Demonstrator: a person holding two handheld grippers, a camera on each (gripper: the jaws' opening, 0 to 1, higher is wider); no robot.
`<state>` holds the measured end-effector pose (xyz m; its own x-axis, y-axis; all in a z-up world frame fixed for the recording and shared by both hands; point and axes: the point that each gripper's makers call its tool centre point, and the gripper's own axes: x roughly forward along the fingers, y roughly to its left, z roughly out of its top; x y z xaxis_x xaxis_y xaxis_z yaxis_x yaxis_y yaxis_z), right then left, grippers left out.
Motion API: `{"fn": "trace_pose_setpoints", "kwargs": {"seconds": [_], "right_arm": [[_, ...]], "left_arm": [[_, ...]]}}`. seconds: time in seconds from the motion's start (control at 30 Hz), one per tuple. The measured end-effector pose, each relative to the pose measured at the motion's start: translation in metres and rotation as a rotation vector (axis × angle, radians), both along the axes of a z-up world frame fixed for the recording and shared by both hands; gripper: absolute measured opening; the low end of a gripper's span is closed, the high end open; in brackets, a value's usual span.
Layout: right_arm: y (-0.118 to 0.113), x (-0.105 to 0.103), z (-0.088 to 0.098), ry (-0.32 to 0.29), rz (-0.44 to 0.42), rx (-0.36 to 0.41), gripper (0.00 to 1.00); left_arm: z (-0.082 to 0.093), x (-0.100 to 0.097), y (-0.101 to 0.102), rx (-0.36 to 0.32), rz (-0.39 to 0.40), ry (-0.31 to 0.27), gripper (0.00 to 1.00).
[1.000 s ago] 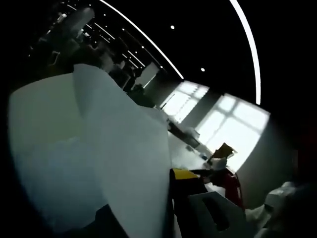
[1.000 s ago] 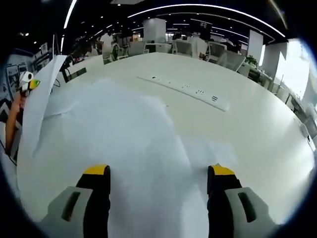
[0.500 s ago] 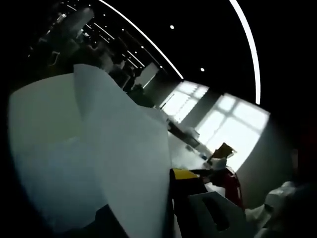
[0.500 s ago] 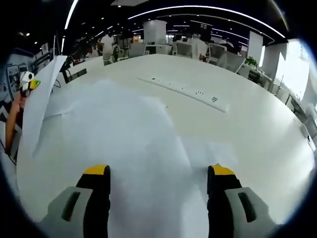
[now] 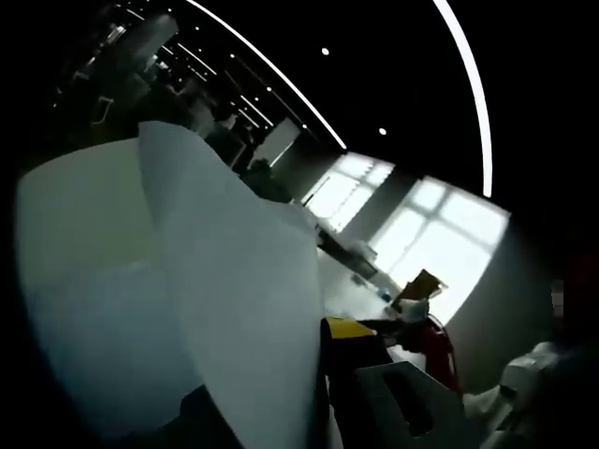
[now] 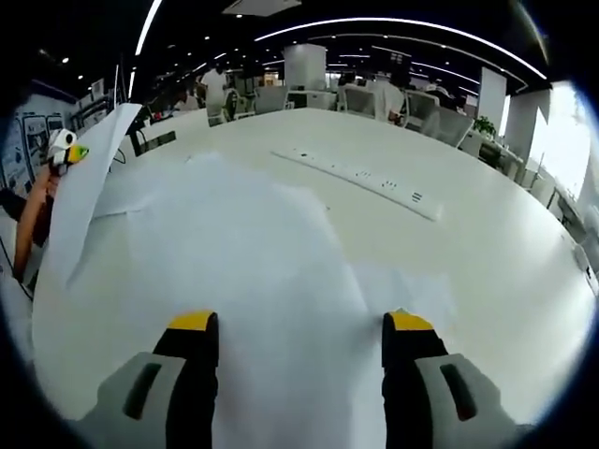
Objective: Organize the stack of printing papers by aligning and flattening the scattered papers on the table
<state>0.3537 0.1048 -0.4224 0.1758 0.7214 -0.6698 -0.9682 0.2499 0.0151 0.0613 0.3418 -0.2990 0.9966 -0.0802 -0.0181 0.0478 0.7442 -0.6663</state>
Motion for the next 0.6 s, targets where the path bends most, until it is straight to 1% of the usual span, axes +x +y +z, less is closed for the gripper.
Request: {"fn": "trace_pose_setpoints", "kwargs": {"seconds": [0.07, 0.13, 0.17, 0.37, 0.5, 0.6], "right_arm": [[0.0009, 0.0005, 0.0001, -0.001, 0.004, 0.005, 0.64], [0.0008, -0.0009, 0.0000, 0.000, 0.012, 0.005, 0.58], [0.0024, -0.0006, -0.0017, 0.000, 0.015, 0.005, 0.57], [0.0055, 0.0008, -0.0033, 0.001, 0.015, 0.006, 0.56], [0.0077, 0.0012, -0.0028, 0.000, 0.025, 0.004, 0.52], [0.0073, 0.0022, -0.0017, 0.000, 0.025, 0.003, 0.52]], "left_arm": [[-0.0002, -0.0003, 0.0003, 0.000, -0.002, 0.001, 0.06], [-0.0004, -0.0002, 0.0002, -0.001, 0.000, 0.000, 0.06], [-0.0005, -0.0003, 0.0004, -0.003, -0.001, 0.001, 0.06], [0.0010, -0.0016, 0.0018, 0.000, -0.002, -0.003, 0.06], [0.0021, -0.0027, 0.0027, 0.002, 0.002, -0.006, 0.06], [0.0024, -0.0036, 0.0037, 0.003, 0.003, -0.006, 0.06]]}}
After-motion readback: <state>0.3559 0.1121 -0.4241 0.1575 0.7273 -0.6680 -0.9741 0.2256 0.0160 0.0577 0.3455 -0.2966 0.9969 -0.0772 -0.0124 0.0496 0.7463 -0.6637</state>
